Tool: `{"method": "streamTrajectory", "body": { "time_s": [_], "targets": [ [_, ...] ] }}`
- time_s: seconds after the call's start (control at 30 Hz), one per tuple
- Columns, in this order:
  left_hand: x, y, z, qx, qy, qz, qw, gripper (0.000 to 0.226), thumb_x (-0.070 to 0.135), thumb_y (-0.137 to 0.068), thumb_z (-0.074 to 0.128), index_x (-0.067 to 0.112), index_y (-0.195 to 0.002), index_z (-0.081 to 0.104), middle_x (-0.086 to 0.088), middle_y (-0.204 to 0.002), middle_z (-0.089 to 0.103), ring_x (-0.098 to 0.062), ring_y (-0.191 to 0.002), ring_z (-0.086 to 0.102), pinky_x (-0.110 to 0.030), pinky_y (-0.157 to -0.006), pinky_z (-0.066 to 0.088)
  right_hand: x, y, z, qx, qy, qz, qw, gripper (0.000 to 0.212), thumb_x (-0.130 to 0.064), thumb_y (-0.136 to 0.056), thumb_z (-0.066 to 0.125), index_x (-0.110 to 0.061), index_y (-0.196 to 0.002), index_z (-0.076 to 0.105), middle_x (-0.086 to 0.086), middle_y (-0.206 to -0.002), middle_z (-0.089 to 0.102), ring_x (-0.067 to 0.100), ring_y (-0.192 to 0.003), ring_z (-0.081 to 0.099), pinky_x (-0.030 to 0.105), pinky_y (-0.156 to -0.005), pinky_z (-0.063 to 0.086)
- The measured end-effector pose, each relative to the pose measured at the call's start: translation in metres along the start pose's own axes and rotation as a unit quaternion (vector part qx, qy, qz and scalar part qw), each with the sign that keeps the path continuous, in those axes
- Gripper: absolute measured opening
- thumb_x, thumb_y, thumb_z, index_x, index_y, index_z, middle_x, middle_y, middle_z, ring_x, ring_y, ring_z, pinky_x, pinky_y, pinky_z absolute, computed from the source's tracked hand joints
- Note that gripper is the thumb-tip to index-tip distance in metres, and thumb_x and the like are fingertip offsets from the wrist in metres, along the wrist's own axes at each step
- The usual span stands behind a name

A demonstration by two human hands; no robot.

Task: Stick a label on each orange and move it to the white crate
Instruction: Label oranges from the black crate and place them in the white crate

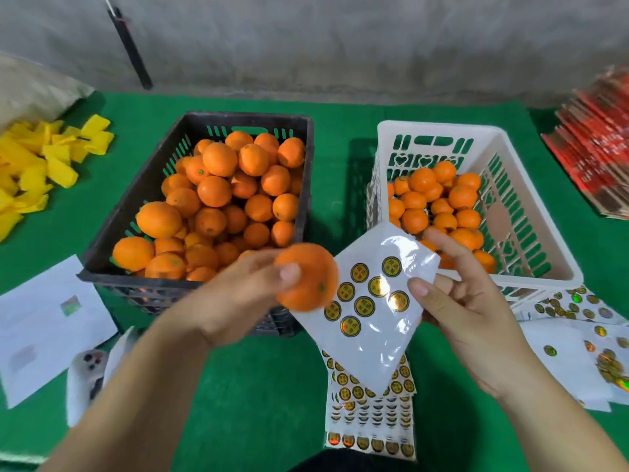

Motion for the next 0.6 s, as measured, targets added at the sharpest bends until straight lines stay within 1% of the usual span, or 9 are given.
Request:
{"method": "streamTrajectory", "body": {
  "time_s": [0.07,0.13,0.2,0.27,0.3,0.33,0.4,0.53,0.6],
  "targets": [
    [-0.009,0.01,0.031,-0.023,0.031,0.006,0.999,0.065,0.056,-0.063,0.091,0.031,-0.121,0.074,-0.004,-0.126,0.073,-0.027,-0.12,0.068,-0.033,-0.095,0.058,-0.005,0.002,0.004,-0.006,0.014,-0.016,1.0,0.06,-0.016,-0.093,0.067,-0.035,-0.148,0.05,0.016,-0.109,0.08,0.03,-0.102,0.078,0.031,-0.082,0.062],
    [-0.015,0.013,0.042,0.025,0.025,0.017,0.999,0.065,0.047,-0.061,0.091,0.029,-0.119,0.069,-0.009,-0.122,0.071,-0.033,-0.116,0.068,-0.047,-0.1,0.056,-0.011,0.004,0.007,0.02,0.049,-0.042,0.998,0.053,-0.017,-0.093,0.068,-0.03,-0.14,0.048,0.008,-0.109,0.08,0.026,-0.1,0.077,0.028,-0.079,0.061],
    [-0.017,0.018,0.046,0.057,0.023,0.04,0.997,0.072,0.056,-0.054,0.096,0.03,-0.114,0.065,-0.004,-0.116,0.07,-0.028,-0.108,0.069,-0.042,-0.091,0.058,-0.023,0.012,0.007,0.075,0.212,-0.125,0.966,0.039,-0.025,-0.096,0.071,-0.03,-0.127,0.047,0.002,-0.127,0.069,0.025,-0.113,0.067,0.029,-0.09,0.056],
    [-0.015,0.024,0.053,0.05,-0.01,0.065,0.997,0.072,0.056,-0.057,0.096,0.033,-0.116,0.061,0.005,-0.116,0.069,-0.019,-0.105,0.07,-0.032,-0.082,0.056,-0.039,0.028,0.016,0.118,0.463,-0.255,0.841,0.025,-0.033,-0.102,0.069,-0.03,-0.124,0.055,0.007,-0.141,0.047,0.029,-0.129,0.049,0.031,-0.11,0.037],
    [-0.014,0.027,0.057,0.045,-0.035,0.078,0.995,0.07,0.048,-0.064,0.094,0.032,-0.122,0.057,0.008,-0.12,0.067,-0.018,-0.107,0.07,-0.03,-0.081,0.057,-0.045,0.034,0.024,0.113,0.536,-0.304,0.779,0.023,-0.035,-0.101,0.068,-0.031,-0.122,0.062,0.009,-0.141,0.043,0.033,-0.128,0.045,0.032,-0.11,0.03],
    [-0.012,0.03,0.06,0.041,-0.055,0.092,0.993,0.071,0.04,-0.069,0.092,0.031,-0.127,0.052,0.009,-0.124,0.066,-0.021,-0.11,0.07,-0.032,-0.082,0.058,-0.046,0.039,0.03,0.091,0.574,-0.329,0.745,0.023,-0.038,-0.099,0.068,-0.033,-0.122,0.067,0.008,-0.14,0.044,0.036,-0.124,0.045,0.036,-0.105,0.028],
    [-0.011,0.034,0.067,0.019,-0.079,0.111,0.99,0.074,0.028,-0.076,0.09,0.032,-0.131,0.041,0.008,-0.129,0.064,-0.027,-0.114,0.069,-0.037,-0.084,0.06,-0.048,0.043,0.038,0.049,0.588,-0.339,0.733,0.024,-0.043,-0.099,0.066,-0.034,-0.12,0.075,0.006,-0.134,0.052,0.036,-0.116,0.048,0.042,-0.095,0.03],
    [-0.008,0.044,0.082,-0.01,-0.146,0.135,0.98,0.088,0.018,-0.08,0.091,0.033,-0.138,0.026,0.005,-0.133,0.063,-0.027,-0.115,0.068,-0.038,-0.085,0.061,-0.054,0.04,0.036,-0.028,0.566,-0.342,0.749,0.031,-0.044,-0.094,0.066,-0.023,-0.11,0.082,0.001,-0.111,0.068,0.033,-0.099,0.056,0.046,-0.079,0.038],
    [-0.008,0.047,0.087,-0.012,-0.154,0.138,0.978,0.091,0.019,-0.08,0.091,0.033,-0.141,0.025,0.005,-0.135,0.062,-0.029,-0.118,0.066,-0.045,-0.088,0.061,-0.055,0.04,0.033,-0.057,0.542,-0.345,0.764,0.03,-0.04,-0.094,0.068,-0.018,-0.109,0.083,-0.001,-0.1,0.069,0.027,-0.092,0.058,0.044,-0.077,0.042]
  ]
}}
Point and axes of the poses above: each hand's wrist, its own y-axis away from the middle knuckle, its own z-axis out of the palm, x = y × z, the point moved 6 cm from there along -y, towards the middle knuckle
